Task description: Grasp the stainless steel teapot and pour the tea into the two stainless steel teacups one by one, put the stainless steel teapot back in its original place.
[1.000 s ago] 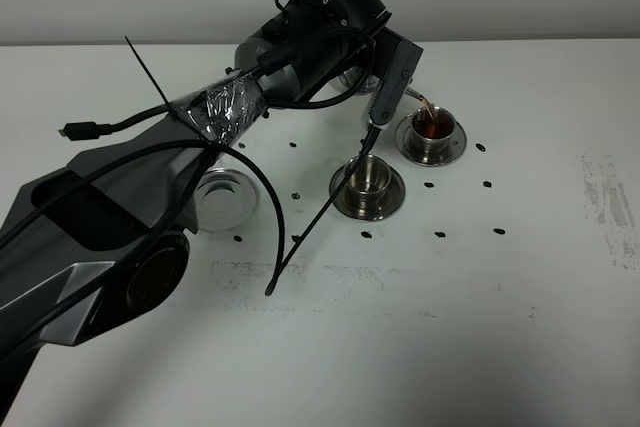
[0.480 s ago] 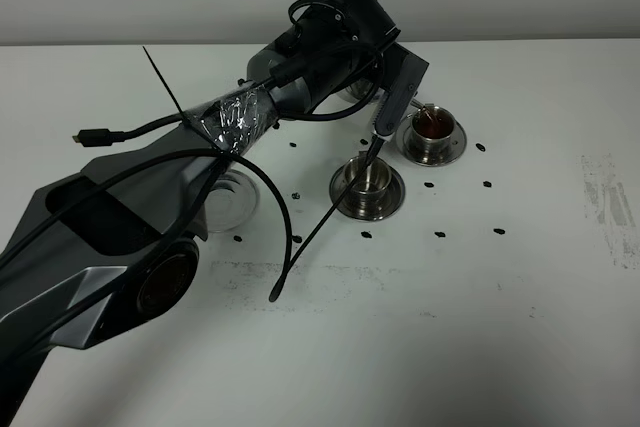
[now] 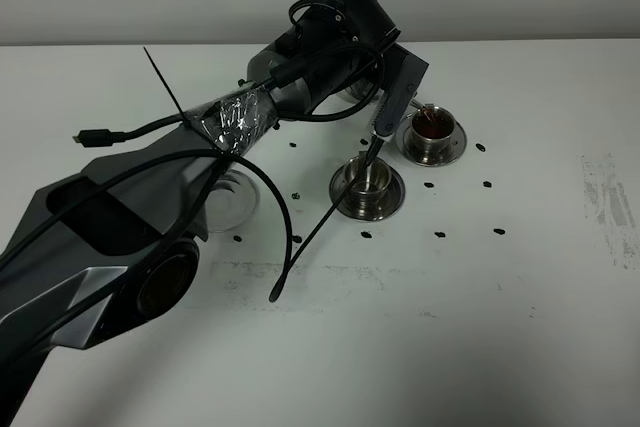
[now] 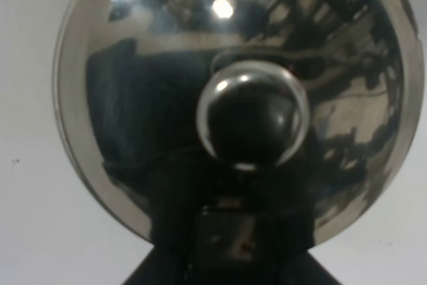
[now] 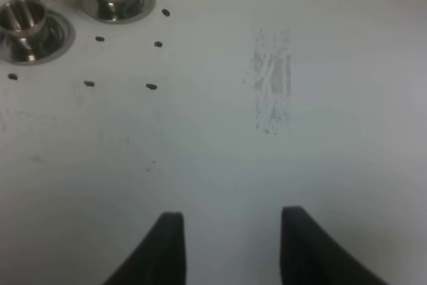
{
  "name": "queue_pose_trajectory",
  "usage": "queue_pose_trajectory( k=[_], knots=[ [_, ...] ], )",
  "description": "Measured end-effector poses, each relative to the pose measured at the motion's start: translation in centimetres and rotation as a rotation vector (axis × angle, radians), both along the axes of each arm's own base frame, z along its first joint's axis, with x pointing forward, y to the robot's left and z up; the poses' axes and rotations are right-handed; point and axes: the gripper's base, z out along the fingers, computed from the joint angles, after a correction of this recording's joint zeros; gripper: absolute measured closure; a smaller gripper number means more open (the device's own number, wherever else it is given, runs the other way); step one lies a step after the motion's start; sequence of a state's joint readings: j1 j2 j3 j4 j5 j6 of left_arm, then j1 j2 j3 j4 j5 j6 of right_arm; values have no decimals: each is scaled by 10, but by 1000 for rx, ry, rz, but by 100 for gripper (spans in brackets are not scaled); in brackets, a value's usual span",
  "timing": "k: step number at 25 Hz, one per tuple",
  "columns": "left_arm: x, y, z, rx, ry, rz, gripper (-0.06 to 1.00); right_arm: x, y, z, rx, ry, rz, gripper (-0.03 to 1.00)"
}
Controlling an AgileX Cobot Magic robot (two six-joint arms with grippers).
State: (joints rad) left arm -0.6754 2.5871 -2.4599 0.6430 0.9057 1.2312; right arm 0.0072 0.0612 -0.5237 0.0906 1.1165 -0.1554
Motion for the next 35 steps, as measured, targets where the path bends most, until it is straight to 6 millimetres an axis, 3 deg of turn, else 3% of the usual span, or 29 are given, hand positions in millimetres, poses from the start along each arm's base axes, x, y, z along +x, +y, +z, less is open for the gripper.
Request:
queue_pose_trajectory(
  k=[14, 29, 35],
  knots=[
    [0, -1, -3, -6, 6, -3, 77, 0, 0, 0, 1, 0, 0, 64],
    [-3, 3, 6, -130, 83, 56, 77, 0, 0, 0, 1, 0, 0, 64],
    [-3, 13, 21, -202, 120, 117, 77, 0, 0, 0, 1, 0, 0, 64]
  ],
)
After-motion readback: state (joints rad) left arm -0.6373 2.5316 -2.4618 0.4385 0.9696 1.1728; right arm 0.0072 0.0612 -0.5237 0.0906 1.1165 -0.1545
